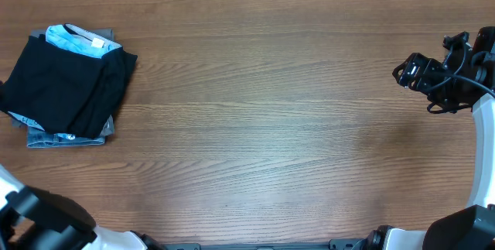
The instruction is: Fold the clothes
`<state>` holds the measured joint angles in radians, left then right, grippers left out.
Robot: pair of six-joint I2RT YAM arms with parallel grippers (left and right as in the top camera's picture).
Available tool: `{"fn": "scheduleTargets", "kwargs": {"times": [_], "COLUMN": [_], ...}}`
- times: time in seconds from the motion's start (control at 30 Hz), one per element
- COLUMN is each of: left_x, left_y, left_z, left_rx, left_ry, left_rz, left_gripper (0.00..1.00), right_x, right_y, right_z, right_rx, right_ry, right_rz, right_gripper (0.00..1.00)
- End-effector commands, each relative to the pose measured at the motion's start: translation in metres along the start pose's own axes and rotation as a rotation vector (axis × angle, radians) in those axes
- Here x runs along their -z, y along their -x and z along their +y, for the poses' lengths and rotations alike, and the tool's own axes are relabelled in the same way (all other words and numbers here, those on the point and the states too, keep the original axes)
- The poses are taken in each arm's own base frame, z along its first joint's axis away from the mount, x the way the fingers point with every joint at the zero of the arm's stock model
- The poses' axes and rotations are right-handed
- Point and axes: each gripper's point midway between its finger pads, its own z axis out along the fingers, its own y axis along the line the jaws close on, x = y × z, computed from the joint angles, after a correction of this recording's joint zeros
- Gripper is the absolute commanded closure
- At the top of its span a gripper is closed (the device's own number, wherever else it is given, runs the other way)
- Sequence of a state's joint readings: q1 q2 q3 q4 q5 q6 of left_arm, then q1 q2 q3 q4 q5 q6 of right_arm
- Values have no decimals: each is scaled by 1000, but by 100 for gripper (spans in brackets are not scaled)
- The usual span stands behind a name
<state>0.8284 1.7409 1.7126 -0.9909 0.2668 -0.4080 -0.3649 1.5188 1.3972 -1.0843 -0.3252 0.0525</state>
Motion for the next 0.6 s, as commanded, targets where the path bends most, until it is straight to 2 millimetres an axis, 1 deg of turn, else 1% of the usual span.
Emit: {"fn": "scheduleTargets", "kwargs": {"times": [0.0, 0.03, 0.1, 0.2, 0.27, 0.4, 0.53, 0.57], "left_x": [-30, -37, -52, -65, -70, -73, -73, -73], "left_y": [-8, -10, -16, -26, -28, -26, -25, -26], "left_z": [31, 39, 46, 55, 58, 64, 64, 64], "left_rx": [-19, -19, -45, -36, -36, -40, -40, -38], "left_ry": [131, 161, 176, 197, 204, 235, 234, 235], "left_rz": [63, 76, 122, 177, 189, 181, 180, 185], "left_gripper": [96, 96, 96, 96, 96, 96, 95, 96], "right_x": [3, 3, 3, 3, 3, 3, 3, 3], "right_y": [4, 4, 4, 4, 4, 4, 4, 4], "right_z": [1, 1, 1, 1, 1, 1, 1, 1], "right_rx": [2, 2, 2, 2, 2, 2, 2, 2], "right_ry": [-1, -1, -1, -1, -1, -1, -1, -1], "right_rz": [-16, -16, -16, -16, -16, -16, -16, -16], "right_gripper": [0, 0, 0, 0, 0, 0, 0, 0]}}
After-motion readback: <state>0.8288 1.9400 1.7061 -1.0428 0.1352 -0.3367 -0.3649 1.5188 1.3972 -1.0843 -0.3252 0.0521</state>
